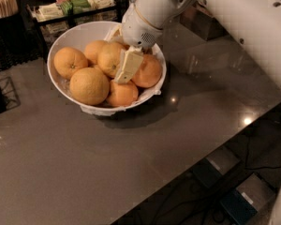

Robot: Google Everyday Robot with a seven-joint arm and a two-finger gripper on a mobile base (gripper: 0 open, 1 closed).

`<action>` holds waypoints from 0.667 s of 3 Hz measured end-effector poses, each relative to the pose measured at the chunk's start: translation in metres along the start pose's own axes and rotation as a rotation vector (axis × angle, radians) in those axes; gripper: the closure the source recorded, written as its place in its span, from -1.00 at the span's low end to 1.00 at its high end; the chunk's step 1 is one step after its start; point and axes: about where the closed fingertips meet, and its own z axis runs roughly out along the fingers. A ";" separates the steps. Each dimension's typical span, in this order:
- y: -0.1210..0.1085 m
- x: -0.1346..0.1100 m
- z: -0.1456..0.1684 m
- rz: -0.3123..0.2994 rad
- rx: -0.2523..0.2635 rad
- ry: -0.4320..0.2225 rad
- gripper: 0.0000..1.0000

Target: Pick orange from white bowl

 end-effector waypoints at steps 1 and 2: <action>-0.001 -0.001 -0.002 0.003 -0.004 -0.001 -0.16; -0.003 0.001 -0.002 0.008 -0.011 -0.005 0.21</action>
Offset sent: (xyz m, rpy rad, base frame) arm 0.0150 -0.0078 -0.0225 0.0077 0.0622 -0.0064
